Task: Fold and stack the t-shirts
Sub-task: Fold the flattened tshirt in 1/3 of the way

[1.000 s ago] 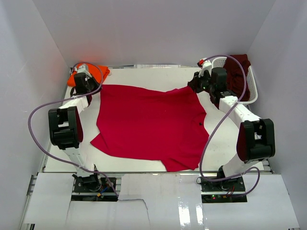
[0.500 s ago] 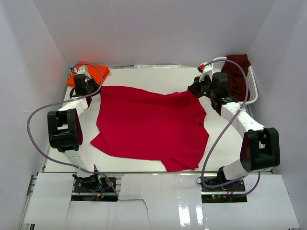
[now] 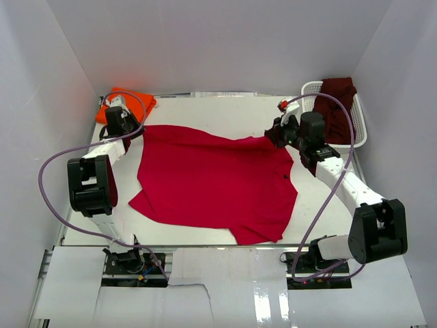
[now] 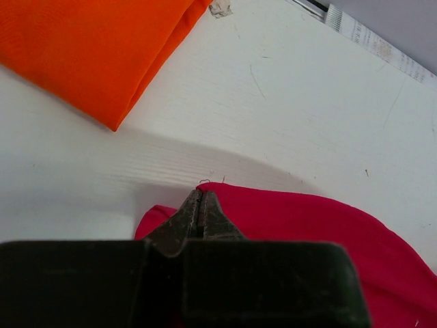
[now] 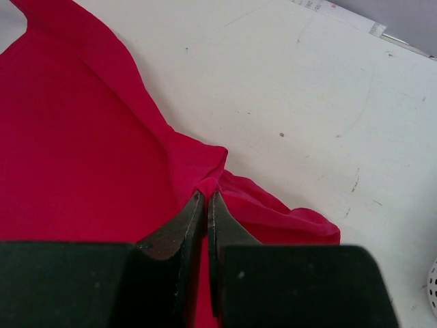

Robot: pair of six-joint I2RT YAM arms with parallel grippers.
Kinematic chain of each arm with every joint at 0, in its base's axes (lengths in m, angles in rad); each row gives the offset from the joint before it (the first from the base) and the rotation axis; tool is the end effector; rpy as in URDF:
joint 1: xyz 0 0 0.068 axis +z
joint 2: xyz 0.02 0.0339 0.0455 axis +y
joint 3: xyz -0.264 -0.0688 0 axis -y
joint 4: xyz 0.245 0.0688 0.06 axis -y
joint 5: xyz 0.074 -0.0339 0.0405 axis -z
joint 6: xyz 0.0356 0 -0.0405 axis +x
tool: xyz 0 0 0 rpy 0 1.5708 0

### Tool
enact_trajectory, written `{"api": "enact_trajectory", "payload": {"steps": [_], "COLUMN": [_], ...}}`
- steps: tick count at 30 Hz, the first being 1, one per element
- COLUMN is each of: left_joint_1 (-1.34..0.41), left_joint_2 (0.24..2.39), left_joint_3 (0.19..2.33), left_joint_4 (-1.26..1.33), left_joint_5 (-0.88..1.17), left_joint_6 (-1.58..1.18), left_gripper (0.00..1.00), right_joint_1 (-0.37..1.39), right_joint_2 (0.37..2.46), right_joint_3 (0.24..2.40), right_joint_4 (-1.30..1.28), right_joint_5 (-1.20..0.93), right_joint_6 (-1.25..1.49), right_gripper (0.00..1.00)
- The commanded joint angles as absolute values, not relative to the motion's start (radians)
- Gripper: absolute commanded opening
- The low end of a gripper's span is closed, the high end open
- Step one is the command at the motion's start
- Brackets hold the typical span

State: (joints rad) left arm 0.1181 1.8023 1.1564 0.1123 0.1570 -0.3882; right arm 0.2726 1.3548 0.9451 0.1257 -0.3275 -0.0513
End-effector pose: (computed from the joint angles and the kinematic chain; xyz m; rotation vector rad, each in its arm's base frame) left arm 0.4041 0.0423 0.2154 -0.4372 2.0684 -0.3269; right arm 0.3007 0.0960 0.2986 -0.5245 1.7887 0.4569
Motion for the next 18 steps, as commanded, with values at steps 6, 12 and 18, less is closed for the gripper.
{"api": "enact_trajectory", "payload": {"steps": [6,12,18], "left_joint_1": [0.14,0.143,0.152], "left_joint_2": [1.729,1.69,1.672], "left_joint_3": [1.121,1.086,1.065], "left_joint_4": [0.107,0.115,0.106], "left_joint_5": [0.147,0.156,0.163], "left_joint_6": [-0.413,-0.413,-0.414], "left_gripper": [0.0,0.0,0.0], "right_joint_1": [0.305,0.314,0.33], "right_joint_2": [1.292,1.269,1.241], "right_joint_3": [0.916,0.884,0.851], "right_joint_4": [0.138,0.141,0.137], "right_joint_5": [-0.299,-0.299,-0.291], "right_joint_6": [-0.063,-0.054,-0.051], "right_gripper": [0.08,0.08,0.08]}}
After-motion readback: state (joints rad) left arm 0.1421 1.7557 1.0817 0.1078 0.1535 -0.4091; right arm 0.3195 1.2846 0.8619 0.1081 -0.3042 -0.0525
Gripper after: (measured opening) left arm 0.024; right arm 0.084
